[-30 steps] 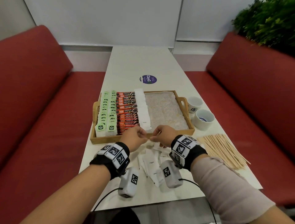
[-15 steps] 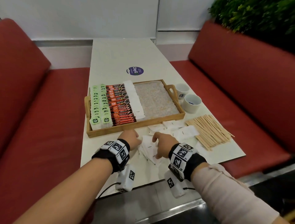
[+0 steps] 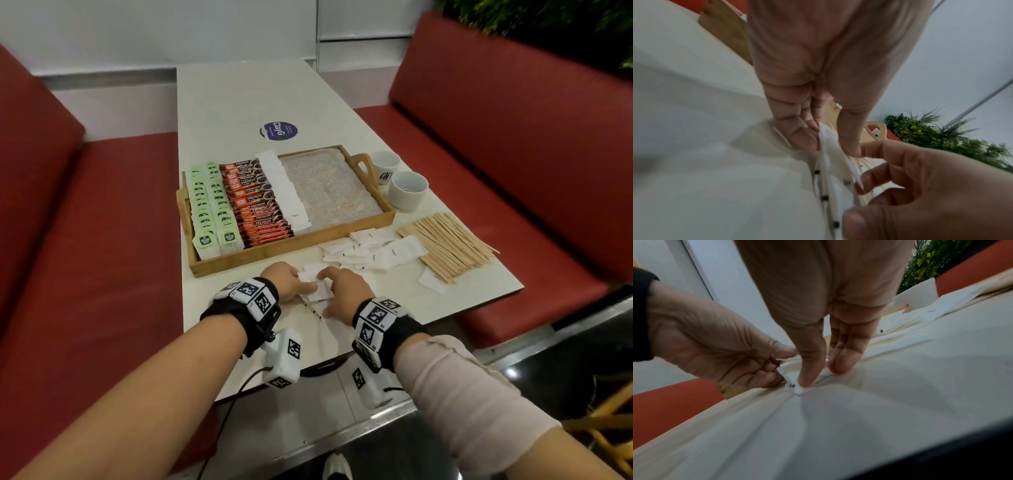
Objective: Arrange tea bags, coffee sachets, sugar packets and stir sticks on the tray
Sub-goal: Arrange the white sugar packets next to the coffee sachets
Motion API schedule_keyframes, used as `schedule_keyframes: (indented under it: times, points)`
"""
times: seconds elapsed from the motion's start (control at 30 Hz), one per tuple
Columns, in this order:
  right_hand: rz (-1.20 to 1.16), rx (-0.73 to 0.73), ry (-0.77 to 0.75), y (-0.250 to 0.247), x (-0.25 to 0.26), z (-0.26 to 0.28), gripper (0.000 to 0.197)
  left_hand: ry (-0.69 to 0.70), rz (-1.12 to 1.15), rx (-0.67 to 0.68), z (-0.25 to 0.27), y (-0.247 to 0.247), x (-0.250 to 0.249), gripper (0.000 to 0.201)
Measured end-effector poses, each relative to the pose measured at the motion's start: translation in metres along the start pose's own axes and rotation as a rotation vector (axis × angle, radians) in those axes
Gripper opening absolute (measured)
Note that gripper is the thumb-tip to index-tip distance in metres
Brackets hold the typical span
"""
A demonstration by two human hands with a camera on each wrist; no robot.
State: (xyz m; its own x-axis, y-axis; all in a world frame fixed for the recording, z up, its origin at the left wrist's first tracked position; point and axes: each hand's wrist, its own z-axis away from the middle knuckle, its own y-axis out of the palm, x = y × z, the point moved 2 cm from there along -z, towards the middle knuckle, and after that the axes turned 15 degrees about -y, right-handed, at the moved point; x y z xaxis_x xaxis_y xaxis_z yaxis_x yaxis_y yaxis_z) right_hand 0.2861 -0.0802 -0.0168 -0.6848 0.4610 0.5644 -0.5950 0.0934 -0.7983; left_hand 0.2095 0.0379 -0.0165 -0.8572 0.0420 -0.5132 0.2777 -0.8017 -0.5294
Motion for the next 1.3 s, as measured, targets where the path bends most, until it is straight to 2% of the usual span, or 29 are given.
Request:
schedule_keyframes:
  times: [0.03, 0.1, 0.27, 0.37, 0.43, 0.5, 0.6, 0.67, 0.83, 1.0, 1.17, 1.23, 1.3]
  points:
    - [-0.015, -0.014, -0.006, 0.002, 0.002, 0.000, 0.067, 0.011, 0.020, 0.021, 0.001, 0.001, 0.003, 0.027]
    - [-0.046, -0.033, -0.011, 0.006, 0.006, -0.001, 0.067, 0.023, 0.052, 0.050, 0.004, 0.001, 0.007, 0.020]
    - [-0.145, -0.041, -0.008, 0.009, 0.010, 0.001, 0.074, 0.030, 0.117, 0.087, 0.012, -0.001, 0.013, 0.020]
    - [-0.215, -0.098, 0.009, 0.004, 0.012, 0.002, 0.073, 0.063, 0.182, 0.094, 0.014, -0.005, 0.020, 0.023]
    - [-0.214, -0.120, 0.035, 0.000, 0.012, 0.001, 0.067, 0.091, 0.266, 0.104, 0.015, -0.009, 0.027, 0.025]
    - [-0.224, -0.073, 0.053, 0.000, 0.014, -0.001, 0.057, 0.129, 0.374, 0.117, 0.016, -0.013, 0.032, 0.022]
    - [-0.313, -0.043, 0.021, 0.003, 0.022, -0.003, 0.031, 0.149, 0.509, 0.144, 0.018, -0.018, 0.038, 0.028]
    - [-0.296, -0.098, -0.010, 0.004, 0.027, -0.005, 0.019, 0.175, 0.471, 0.097, 0.014, -0.022, 0.043, 0.026]
    - [-0.127, -0.124, -0.038, 0.008, 0.035, -0.011, 0.018, 0.217, 0.092, -0.149, 0.010, -0.031, 0.052, 0.024]
    - [-0.013, -0.023, -0.057, 0.015, 0.039, -0.013, 0.037, 0.204, -0.107, -0.190, 0.009, -0.026, 0.057, 0.030]
    - [0.031, -0.011, -0.103, 0.020, 0.040, -0.016, 0.036, 0.221, -0.083, -0.213, 0.008, -0.022, 0.052, 0.024]
    - [0.032, 0.000, -0.110, 0.016, 0.038, -0.019, 0.029, 0.245, -0.035, -0.216, 0.006, -0.024, 0.050, 0.021]
    - [0.001, -0.004, -0.114, 0.008, 0.036, -0.023, 0.031, 0.259, 0.061, -0.202, 0.000, -0.029, 0.047, 0.020]
